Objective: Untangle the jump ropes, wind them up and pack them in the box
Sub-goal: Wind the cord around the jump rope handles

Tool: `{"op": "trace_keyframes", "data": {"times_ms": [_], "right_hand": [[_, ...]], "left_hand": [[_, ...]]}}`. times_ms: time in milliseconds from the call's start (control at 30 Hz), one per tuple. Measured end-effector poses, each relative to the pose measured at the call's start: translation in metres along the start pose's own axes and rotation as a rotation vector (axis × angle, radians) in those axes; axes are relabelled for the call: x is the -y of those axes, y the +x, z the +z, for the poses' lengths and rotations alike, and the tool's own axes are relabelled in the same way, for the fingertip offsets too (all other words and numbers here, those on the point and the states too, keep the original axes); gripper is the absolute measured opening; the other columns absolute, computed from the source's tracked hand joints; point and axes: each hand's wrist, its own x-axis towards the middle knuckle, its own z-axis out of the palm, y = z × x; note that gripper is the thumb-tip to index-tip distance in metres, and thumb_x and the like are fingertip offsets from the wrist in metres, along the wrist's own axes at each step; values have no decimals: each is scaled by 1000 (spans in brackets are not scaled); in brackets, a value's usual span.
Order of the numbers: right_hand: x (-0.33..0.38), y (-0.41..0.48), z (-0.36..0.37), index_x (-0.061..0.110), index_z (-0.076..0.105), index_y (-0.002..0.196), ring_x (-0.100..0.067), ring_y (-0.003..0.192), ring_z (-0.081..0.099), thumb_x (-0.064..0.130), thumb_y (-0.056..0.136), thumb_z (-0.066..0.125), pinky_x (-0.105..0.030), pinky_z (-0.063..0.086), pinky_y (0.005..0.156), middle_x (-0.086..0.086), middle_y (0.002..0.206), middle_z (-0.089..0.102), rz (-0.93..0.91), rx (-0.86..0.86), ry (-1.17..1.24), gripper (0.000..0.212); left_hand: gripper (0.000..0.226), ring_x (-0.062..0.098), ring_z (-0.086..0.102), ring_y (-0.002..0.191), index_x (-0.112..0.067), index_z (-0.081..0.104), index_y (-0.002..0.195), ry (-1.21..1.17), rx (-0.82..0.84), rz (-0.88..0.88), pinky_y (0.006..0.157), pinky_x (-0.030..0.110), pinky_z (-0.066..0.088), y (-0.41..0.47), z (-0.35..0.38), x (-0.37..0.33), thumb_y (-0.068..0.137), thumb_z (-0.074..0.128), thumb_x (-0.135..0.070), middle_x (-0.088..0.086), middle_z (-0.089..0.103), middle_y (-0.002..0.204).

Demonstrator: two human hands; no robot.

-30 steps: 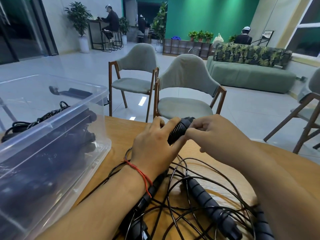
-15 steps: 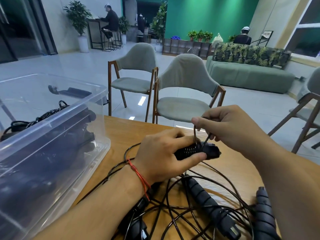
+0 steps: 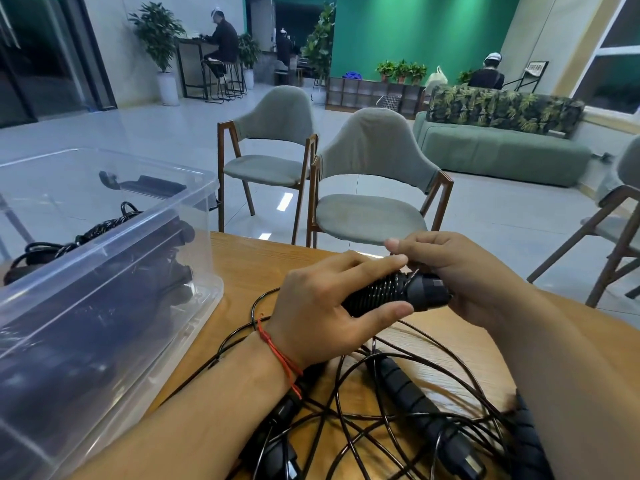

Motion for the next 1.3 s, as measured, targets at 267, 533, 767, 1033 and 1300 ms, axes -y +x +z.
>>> {"op": "trace_keyframes", "data": {"times_ms": [267, 533, 767, 1033, 1300], "right_hand": [[-10, -2, 1, 8, 70, 126, -24, 87, 74, 39, 81, 79, -31, 57, 63, -17, 112, 76, 281, 157, 140, 55], [-28, -6, 14, 17, 83, 87, -23, 79, 70, 44, 27, 104, -32, 55, 62, -14, 96, 77, 164, 117, 352, 69], [-31, 16, 23, 11, 71, 118, -32, 114, 68, 23, 107, 58, -37, 62, 83, -16, 120, 72, 9, 4, 536, 21], [-24, 7, 43, 22, 65, 141, -21, 130, 65, 24, 105, 58, -54, 46, 116, -1, 135, 72, -207, 64, 138, 36], [-8, -5, 58, 32, 66, 135, -5, 113, 71, 40, 99, 73, -46, 56, 105, 15, 119, 77, -354, -130, -168, 37]], "left_hand": [[52, 12, 71, 115, -10, 73, 127, -111, -26, -2, 89, 35, 61, -1, 0, -1, 94, 76, -49, 1, 75, 122], [38, 3, 70, 99, -13, 67, 120, -276, -58, -116, 78, 17, 55, 1, 0, -5, 93, 72, -40, -16, 68, 109], [30, 13, 75, 94, -25, 69, 113, -434, -99, -385, 65, 21, 60, 2, 2, -6, 96, 63, -50, -10, 71, 96], [71, 36, 69, 72, -10, 75, 106, -832, -251, -963, 57, 37, 48, 22, -10, 4, 94, 51, -75, 24, 75, 93], [70, 30, 74, 70, -13, 75, 107, -779, -279, -1020, 57, 39, 53, 35, -15, -11, 99, 42, -75, 16, 78, 88]]}}
